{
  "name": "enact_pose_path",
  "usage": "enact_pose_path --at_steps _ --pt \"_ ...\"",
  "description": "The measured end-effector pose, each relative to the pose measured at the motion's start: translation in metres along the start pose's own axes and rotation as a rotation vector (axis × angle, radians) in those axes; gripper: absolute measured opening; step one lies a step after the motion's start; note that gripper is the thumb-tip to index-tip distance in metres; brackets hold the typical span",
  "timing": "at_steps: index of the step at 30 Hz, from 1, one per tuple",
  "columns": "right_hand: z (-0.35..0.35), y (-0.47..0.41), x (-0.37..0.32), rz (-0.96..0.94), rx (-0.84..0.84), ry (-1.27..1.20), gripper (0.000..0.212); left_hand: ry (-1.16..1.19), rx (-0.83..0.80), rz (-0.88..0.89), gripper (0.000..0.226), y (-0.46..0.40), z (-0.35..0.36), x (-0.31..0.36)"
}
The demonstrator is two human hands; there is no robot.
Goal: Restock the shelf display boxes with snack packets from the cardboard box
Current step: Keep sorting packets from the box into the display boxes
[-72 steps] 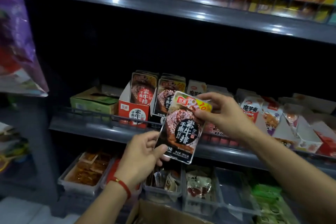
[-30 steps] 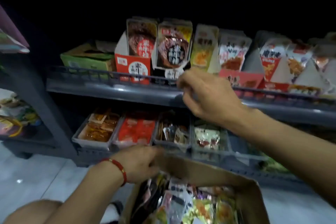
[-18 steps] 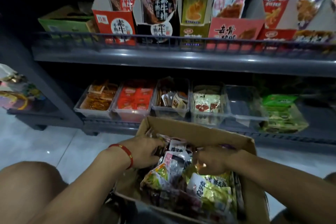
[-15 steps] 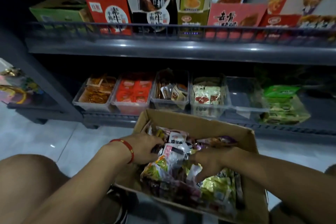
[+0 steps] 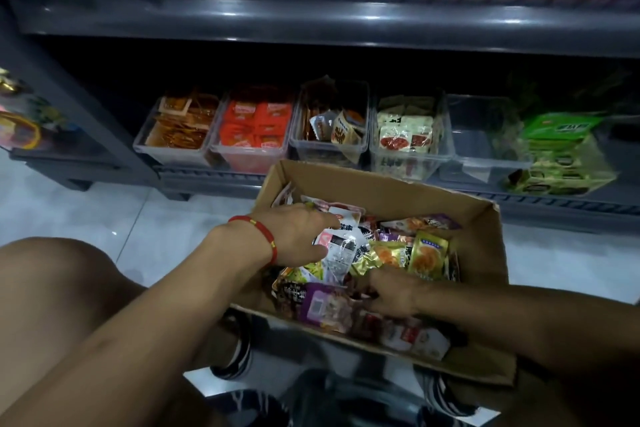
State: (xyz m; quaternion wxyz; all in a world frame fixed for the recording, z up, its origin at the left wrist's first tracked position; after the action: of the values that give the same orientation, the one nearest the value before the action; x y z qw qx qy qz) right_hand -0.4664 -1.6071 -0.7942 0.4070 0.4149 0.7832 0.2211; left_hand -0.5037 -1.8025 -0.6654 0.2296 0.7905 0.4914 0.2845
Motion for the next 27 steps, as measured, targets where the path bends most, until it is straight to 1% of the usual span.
enact_pose_path --at_steps 3,5,8,11,13,16,18,19,21,23,24,27 --pt "0.0 -0.002 0.003 0.035 -0.006 -0.094 0.029 -0.01 -0.025 -0.027 0.05 -0.002 0.004 -0.006" --pt "0.004 -0.005 0.002 0.052 -0.012 -0.147 0.032 -0.01 -0.035 -0.03 0.051 -0.002 0.005 -0.005" --pt "0.007 -0.012 0.0 0.045 0.057 -0.108 0.028 -0.009 -0.047 -0.004 0.057 0.0 0.0 0.003" --pt "0.006 -0.018 0.003 0.057 0.135 -0.058 0.02 -0.002 -0.058 0.0 0.057 0.001 0.0 0.004" --pt "-0.002 -0.016 0.002 0.022 0.182 -0.061 0.015 -0.006 -0.066 -0.01 0.056 0.002 0.003 -0.001" --pt "-0.03 -0.005 -0.006 -0.035 0.269 -0.202 0.015 0.013 -0.059 -0.017 0.054 0.004 0.003 -0.01" --pt "-0.055 0.005 -0.009 -0.042 0.285 -0.298 0.015 0.05 -0.044 -0.022 0.055 0.005 0.004 -0.014" --pt "-0.067 0.011 -0.009 -0.053 0.278 -0.341 0.015 0.059 -0.022 -0.025 0.058 0.005 0.005 -0.015" --pt "-0.088 0.022 -0.01 -0.078 0.279 -0.449 0.012 0.104 0.043 -0.031 0.074 0.004 0.006 -0.017" --pt "-0.104 0.033 -0.011 -0.097 0.322 -0.581 0.011 0.212 0.103 -0.046 0.09 0.002 0.006 -0.02" --pt "-0.11 0.038 -0.012 -0.109 0.344 -0.651 0.014 0.275 0.14 -0.05 0.093 0.0 0.005 -0.021" --pt "-0.124 0.052 -0.012 -0.127 0.404 -0.901 0.023 0.489 0.281 -0.039 0.087 -0.004 -0.006 -0.024"
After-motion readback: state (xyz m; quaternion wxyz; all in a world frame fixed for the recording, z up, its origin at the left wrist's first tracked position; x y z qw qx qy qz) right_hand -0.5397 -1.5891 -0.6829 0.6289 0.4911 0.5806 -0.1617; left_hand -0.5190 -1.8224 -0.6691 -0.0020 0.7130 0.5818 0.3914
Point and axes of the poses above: each hand's wrist, its own y-axis away from the middle knuckle, its own z-axis out of the palm, x = y × z, the point moved 2 cm from there along -y, towards the middle knuckle, and after that the axes turned 3 degrees about -x, right-handed, at the moved point
